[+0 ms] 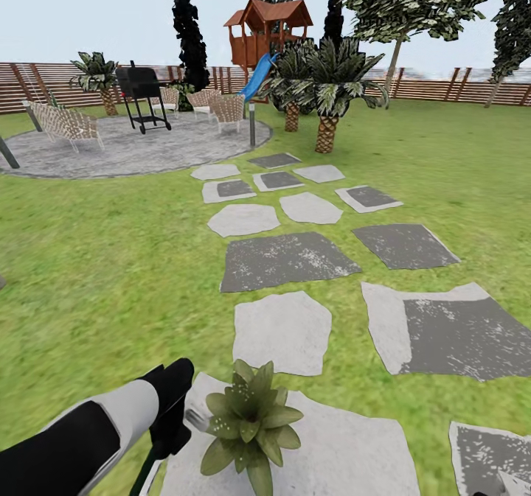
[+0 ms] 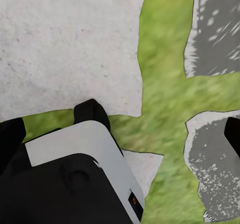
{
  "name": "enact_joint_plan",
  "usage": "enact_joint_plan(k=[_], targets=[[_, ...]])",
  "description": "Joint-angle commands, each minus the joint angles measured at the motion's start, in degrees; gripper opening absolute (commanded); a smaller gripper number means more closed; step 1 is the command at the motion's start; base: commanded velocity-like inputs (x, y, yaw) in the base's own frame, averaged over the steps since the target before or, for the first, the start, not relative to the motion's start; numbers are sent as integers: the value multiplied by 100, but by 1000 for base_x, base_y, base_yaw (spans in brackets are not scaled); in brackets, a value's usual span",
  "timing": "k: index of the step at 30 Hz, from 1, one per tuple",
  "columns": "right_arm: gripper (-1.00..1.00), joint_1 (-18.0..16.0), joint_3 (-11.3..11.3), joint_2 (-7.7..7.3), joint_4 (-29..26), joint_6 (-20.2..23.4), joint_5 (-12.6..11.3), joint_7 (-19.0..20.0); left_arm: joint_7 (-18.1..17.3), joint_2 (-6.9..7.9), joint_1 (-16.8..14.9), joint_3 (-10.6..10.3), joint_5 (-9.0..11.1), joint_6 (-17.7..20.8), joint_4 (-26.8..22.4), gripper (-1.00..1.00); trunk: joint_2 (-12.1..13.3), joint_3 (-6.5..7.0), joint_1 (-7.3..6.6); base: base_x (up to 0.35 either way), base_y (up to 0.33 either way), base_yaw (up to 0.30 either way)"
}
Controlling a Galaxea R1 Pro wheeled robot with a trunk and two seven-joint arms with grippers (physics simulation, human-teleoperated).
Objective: Pick up the pesticide atomizer in the garden and spray insectifuge to fully cover both potted plants in the garden.
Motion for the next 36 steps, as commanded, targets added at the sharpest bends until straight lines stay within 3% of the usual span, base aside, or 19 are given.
enact_joint_plan(k=[1,9,13,15,17,19,22,24,36], targets=[[100,-7,-6,-1,-5,14,53,59,-53,-3,-1,-13,-63,15,-2,-100,-3,-5,0,0,0,0],[100,-6,-6,0,-5,14,52,59,-122,-9,14,-11,-66,15,11,-100,-3,-5,0,0,0,0],[100,-3,-6,0,-5,14,53,59,-1275,-9,14,-74,-67,15,4,-100,-3,-5,0,0,0,0],[100,-1,-6,0,-5,14,51,59,-1830,-9,14,-344,-67,15,3,-100,-3,-5,0,0,0,0],[100,-2,-6,0,-5,14,50,59,-2719,-11,50,-927,-70,10,0,-100,-3,-5,0,0,0,0],[100,-4,-6,0,-1,14,47,59,-3101,-10,123,-1442,-68,7,-4,-100,-3,-5,0,0,0,0],[100,-4,-6,0,-2,14,46,59,-3250,-13,192,-1811,-65,6,-6,-100,-3,-5,0,0,0,0],[100,-6,-6,0,-2,14,48,59,-3272,-6,206,-1875,-63,6,-8,-100,-3,-5,0,0,0,0],[100,-2,-6,0,-3,14,51,59,-3290,-2,216,-1879,-7,6,-41,-100,-3,-5,0,0,0,0]])
